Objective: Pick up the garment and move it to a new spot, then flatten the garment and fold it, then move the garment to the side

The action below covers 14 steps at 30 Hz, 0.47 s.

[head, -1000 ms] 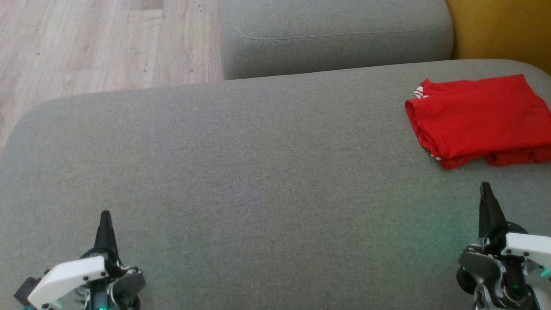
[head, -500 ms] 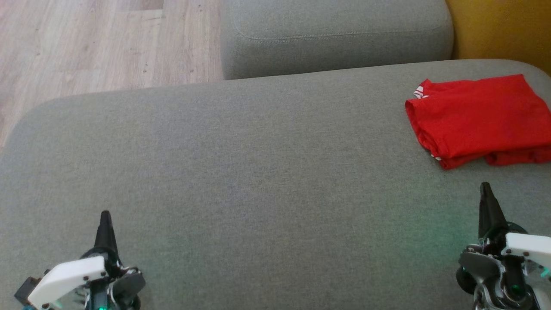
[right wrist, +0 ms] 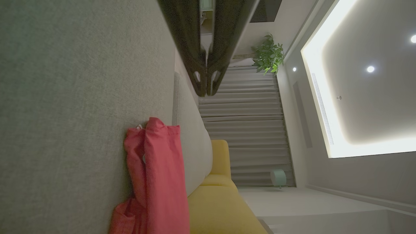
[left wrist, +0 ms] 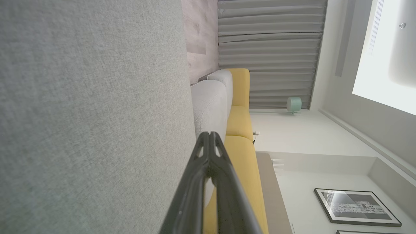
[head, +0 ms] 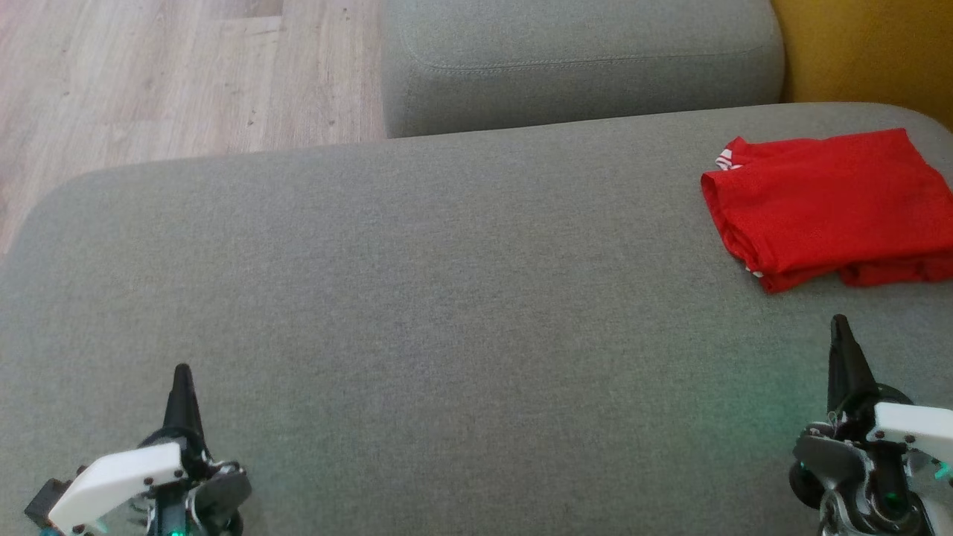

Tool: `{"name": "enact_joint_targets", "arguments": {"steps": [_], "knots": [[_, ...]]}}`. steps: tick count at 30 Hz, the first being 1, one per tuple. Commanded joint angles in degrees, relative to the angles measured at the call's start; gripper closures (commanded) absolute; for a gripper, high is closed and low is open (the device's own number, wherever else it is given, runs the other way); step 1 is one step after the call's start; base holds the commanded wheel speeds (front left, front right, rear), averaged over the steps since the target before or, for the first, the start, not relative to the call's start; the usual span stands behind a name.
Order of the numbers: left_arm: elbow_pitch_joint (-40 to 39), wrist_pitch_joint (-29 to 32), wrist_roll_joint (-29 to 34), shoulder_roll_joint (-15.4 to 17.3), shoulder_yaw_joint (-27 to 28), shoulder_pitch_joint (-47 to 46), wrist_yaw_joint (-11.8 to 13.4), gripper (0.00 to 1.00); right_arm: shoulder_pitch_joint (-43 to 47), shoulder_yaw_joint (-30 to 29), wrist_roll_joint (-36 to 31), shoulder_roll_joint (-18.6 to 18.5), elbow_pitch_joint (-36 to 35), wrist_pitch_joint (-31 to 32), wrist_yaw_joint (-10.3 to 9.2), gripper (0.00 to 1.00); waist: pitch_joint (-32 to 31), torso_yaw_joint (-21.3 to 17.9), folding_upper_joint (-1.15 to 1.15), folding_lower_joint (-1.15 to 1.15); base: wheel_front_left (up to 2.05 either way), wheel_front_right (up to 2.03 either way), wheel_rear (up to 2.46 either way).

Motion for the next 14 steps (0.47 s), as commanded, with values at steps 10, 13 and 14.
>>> {"name": "enact_joint_targets", "arguments": {"steps": [10, 13, 14], "knots": [[-2.09, 0.41, -0.30, 0.21, 2.15, -2.78, -0.40, 1.00, -2.99, 1.17, 0.41, -0.31, -2.20, 0.35, 0.45, 1.00, 0.00, 0.00, 0.00, 0.00, 0.00, 0.00, 0.00], [-2.09, 0.41, -0.30, 0.21, 2.15, -2.78, -0.40, 1.00, -2.99, 1.17, 0.41, -0.31, -2.20, 0.35, 0.45, 1.00, 0.00, 0.00, 0.00, 0.00, 0.00, 0.00, 0.00], [-2.09, 0.41, -0.30, 0.21, 2.15, -2.78, -0.40, 1.00, -2.99, 1.17, 0.41, -0.31, -2.20, 0.35, 0.45, 1.00, 0.00, 0.00, 0.00, 0.00, 0.00, 0.00, 0.00]]}}
